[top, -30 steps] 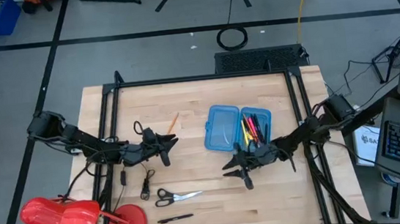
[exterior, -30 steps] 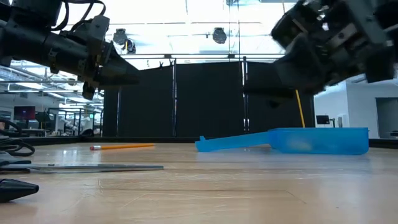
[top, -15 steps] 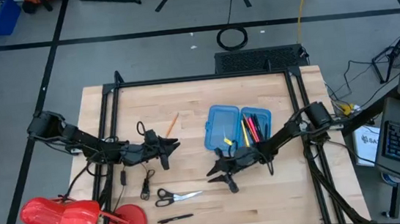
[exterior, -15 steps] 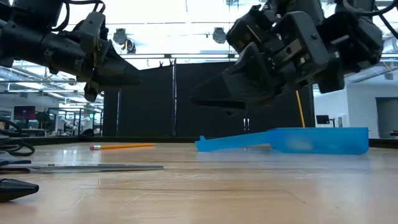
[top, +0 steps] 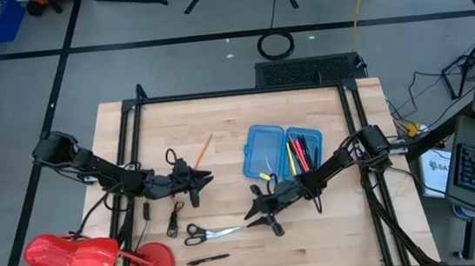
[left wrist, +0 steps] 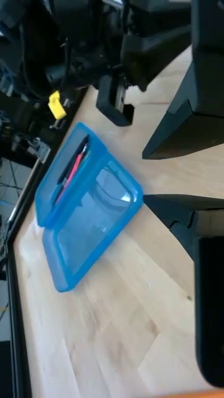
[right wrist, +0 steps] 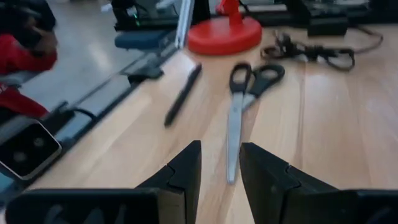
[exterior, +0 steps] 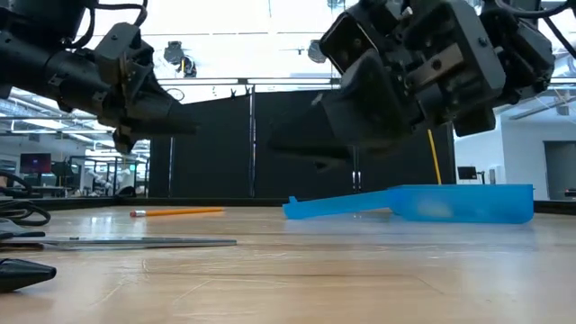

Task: Pick & place school supplies into a supply box
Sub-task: Put the black pen into the blue supply box

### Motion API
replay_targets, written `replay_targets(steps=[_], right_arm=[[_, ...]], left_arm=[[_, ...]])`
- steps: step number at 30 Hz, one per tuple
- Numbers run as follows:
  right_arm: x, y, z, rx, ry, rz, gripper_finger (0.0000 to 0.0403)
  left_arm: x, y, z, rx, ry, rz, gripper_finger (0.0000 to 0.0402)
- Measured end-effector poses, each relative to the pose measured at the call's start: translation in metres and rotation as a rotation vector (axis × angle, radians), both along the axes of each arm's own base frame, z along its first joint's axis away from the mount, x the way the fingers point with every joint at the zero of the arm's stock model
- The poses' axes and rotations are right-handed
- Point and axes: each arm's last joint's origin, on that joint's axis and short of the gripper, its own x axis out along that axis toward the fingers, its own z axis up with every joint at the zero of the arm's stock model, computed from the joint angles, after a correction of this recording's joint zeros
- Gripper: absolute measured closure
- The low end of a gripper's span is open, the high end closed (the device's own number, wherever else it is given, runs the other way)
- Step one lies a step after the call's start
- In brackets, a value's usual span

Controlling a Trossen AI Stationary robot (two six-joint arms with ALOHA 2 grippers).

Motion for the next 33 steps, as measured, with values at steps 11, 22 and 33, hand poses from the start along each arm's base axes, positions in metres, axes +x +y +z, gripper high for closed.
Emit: replay_targets(steps=[11,22,33], right_arm=[[0.004,-0.008,0.005,-0.110,-0.091,-0.138,0.0305],[0.001,-0.023,-0.004,-0.208,-0.055,-0.165,0.0305],[-0.010,-0.054,-0.017,-0.341,-0.019,-0.347,0.0305]], left_arm=[[-0.002,0.000,0.003,0.076,-0.027,0.129,0.0298],[0.004,0.019,0.024,0.122,-0.205,0.314,0.0298],[0.004,0.025,0.013,0.134,-0.104,0.338,0.0298]])
